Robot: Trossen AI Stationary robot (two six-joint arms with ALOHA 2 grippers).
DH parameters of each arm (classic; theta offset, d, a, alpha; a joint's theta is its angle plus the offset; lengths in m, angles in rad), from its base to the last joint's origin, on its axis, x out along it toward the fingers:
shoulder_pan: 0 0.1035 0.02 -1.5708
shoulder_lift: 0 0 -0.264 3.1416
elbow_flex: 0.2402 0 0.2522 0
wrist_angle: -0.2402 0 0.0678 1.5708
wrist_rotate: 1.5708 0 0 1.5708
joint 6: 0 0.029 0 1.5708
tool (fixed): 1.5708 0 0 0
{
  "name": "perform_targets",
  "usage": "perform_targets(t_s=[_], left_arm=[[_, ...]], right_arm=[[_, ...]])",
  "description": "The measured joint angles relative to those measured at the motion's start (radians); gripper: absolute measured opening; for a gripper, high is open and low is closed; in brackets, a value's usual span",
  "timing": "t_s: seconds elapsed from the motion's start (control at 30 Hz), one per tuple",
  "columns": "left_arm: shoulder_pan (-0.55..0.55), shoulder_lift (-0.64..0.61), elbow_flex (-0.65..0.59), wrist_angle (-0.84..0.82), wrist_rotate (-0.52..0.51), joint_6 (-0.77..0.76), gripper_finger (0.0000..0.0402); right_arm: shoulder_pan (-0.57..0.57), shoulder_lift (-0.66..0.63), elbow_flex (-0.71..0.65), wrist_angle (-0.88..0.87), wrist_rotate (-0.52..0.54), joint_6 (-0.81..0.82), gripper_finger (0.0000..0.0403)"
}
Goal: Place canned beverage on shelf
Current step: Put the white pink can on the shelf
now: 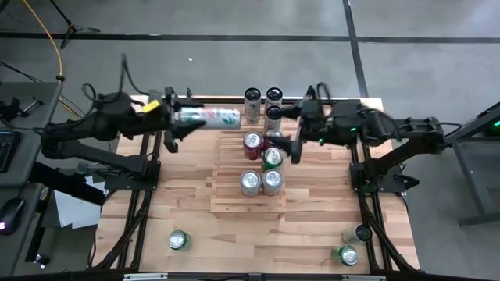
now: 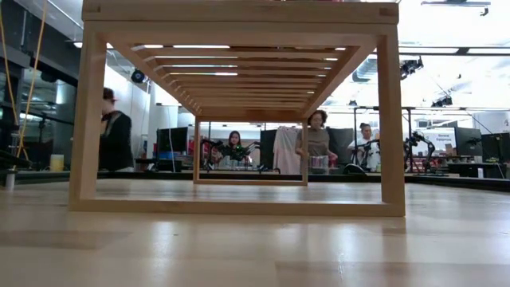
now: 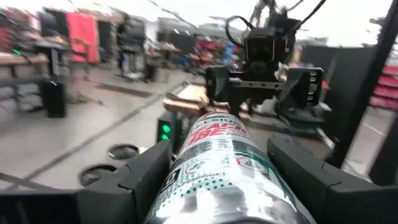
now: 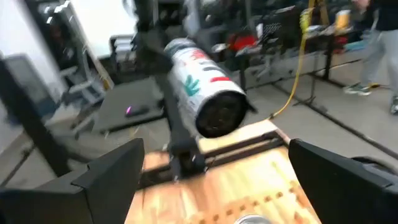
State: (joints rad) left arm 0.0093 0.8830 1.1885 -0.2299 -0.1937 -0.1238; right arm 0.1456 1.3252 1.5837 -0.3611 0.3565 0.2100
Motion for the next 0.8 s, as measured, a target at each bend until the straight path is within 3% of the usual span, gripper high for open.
perform_targets(t_s=[0.23,0.4,0.57,0.7,0.8], left_arm=[[0.000,-0.058,-0.021,0.118,-0.167,0.042,0.0228],[0.000,-0.034,-0.163,0.458,-0.215,0.051,0.0228],[-0.016,0.057,-0.297,0.806,-0.389,0.092,0.0228],[-0.031,0.159,-0.302,1.107,-0.462,0.214,0.0228],[-0.046,0.235,-0.264,1.185,-0.454,0.305,0.0228]], right_arm=[[-0.012,-0.016,0.000,-0.002,0.056,0.003,0.0379],[-0.071,0.039,0.000,0.122,0.062,0.003,0.0380],[-0.144,0.106,0.000,0.336,-0.012,0.071,0.0380],[-0.189,0.162,0.001,0.477,-0.054,0.191,0.0380],[-0.216,0.198,-0.001,0.569,-0.085,0.282,0.0381]])
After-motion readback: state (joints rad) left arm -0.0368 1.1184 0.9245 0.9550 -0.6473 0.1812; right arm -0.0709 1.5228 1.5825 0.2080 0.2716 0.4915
